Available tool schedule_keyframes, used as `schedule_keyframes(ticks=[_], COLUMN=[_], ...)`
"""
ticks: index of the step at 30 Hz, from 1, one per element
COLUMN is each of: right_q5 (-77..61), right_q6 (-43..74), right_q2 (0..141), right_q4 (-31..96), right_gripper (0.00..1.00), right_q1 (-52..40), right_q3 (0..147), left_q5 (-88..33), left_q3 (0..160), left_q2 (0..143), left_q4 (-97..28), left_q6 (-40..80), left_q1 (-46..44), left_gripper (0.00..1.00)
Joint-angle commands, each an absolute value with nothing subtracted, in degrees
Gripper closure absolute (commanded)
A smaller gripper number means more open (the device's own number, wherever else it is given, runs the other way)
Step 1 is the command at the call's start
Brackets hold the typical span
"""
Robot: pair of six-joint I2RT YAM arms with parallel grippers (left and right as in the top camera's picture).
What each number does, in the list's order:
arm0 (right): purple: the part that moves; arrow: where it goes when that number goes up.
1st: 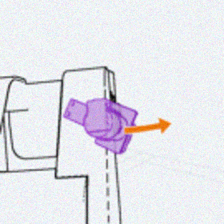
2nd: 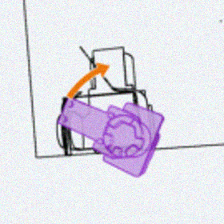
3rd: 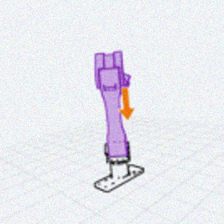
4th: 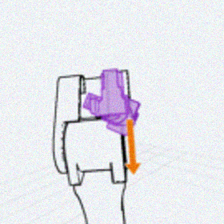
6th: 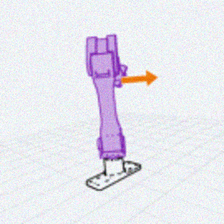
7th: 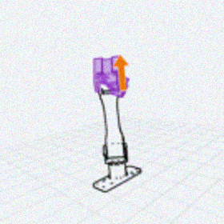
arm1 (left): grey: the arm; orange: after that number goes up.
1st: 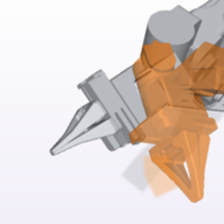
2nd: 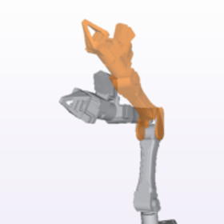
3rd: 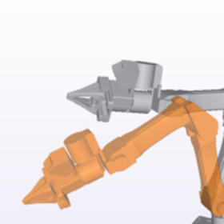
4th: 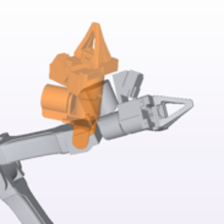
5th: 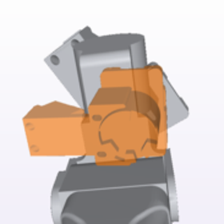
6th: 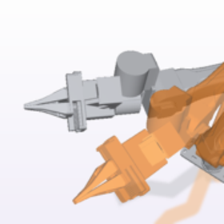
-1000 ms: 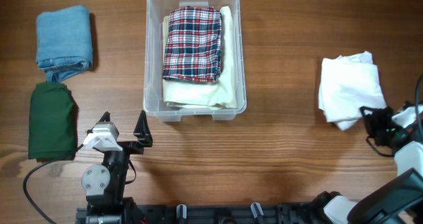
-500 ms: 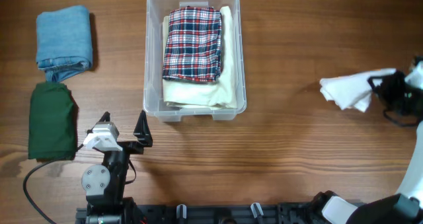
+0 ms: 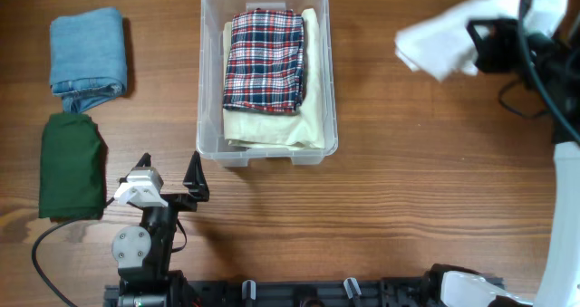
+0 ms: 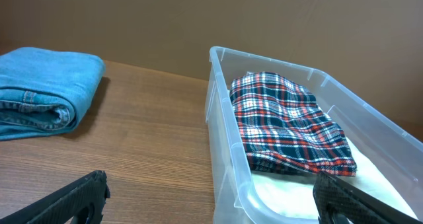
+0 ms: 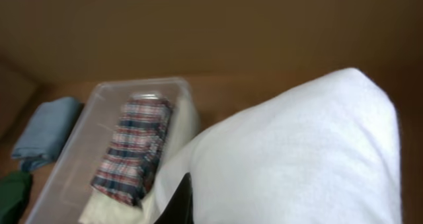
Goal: Pack container
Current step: 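Lift the white cloth with the right gripper and carry it over the bin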
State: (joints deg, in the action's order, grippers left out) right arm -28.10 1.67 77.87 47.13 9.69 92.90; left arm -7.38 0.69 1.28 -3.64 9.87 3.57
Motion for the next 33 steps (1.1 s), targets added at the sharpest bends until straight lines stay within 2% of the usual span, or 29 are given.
schedule_keyframes(ticks=[1,12,22,33], right_q5=[-28.29,-28.01,-23.29,-6.33], right_q6=[3.07,9.67,5.43,-5.26], right_q2=[77.52,86.43,93.3,93.34], right_q4=[41.21,20.97,24.34,26.09], right_gripper=[0.96,0.96,0.96,0.96], right_q1=[3.62,-13.74,-20.38,-30.87], right_q3=[94.87,94.89,94.89,94.94], left_q5=[-7.2,-7.2,-7.2,-7.2], left_q3=[0.34,0.34,0.34,0.34], left_q2=[1.3,1.3,1.3,1.3], left_q4=[-3.73,-3.73,-3.73,-3.73], left_q6=[9.39,9.41,9.41,9.41], left_q1=[3.99,3.99,3.99,3.99], left_gripper=[0.0,0.0,0.0,0.0])
